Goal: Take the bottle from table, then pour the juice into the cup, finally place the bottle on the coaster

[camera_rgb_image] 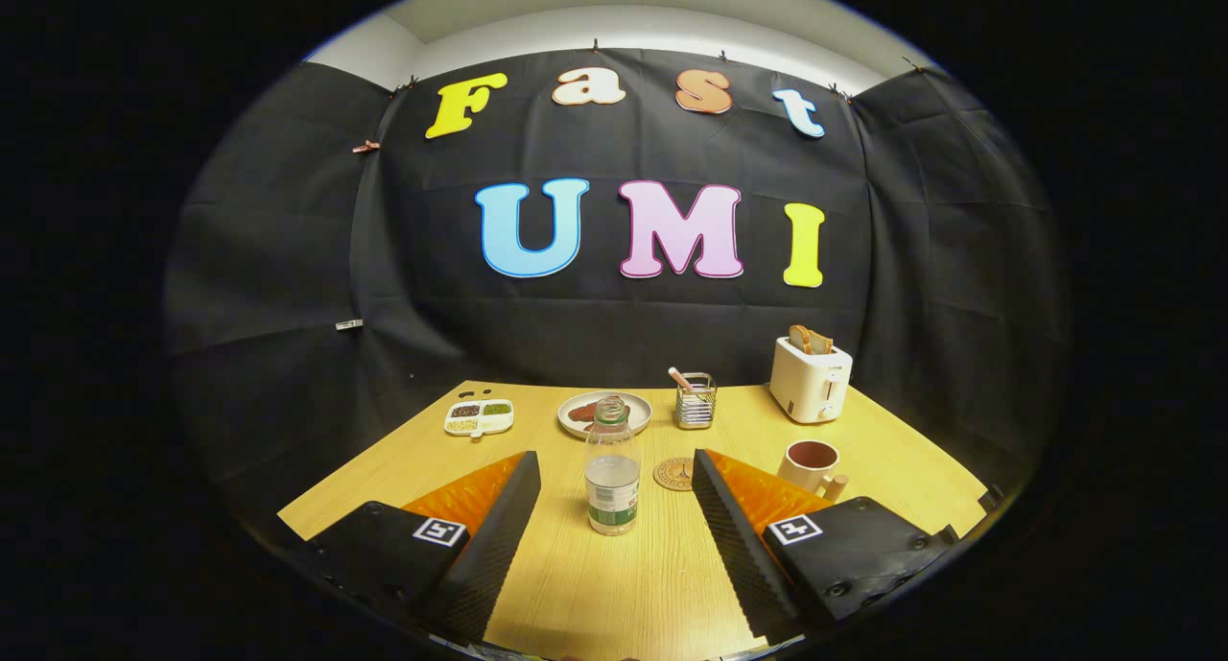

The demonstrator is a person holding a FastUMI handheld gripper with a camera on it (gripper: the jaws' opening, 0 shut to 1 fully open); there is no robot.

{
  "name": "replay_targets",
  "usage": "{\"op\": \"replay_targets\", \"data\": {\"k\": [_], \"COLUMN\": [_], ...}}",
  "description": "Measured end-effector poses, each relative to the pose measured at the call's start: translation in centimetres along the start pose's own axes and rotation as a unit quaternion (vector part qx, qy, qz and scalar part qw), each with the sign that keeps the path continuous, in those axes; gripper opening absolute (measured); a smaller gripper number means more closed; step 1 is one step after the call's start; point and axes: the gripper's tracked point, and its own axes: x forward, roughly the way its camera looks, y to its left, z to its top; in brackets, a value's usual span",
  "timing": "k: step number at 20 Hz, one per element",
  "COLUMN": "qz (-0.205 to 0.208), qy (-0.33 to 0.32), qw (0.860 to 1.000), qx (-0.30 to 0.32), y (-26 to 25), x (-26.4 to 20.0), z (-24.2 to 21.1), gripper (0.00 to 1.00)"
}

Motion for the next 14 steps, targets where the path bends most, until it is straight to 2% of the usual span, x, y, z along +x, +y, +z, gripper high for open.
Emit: {"op": "replay_targets", "data": {"k": [14], "qz": [-0.027], "qy": [0.015], "qw": [0.999], "qx": [0.025], "y": [0.3], "x": [3.1], "z": [-1.9], "gripper": [0.98]}}
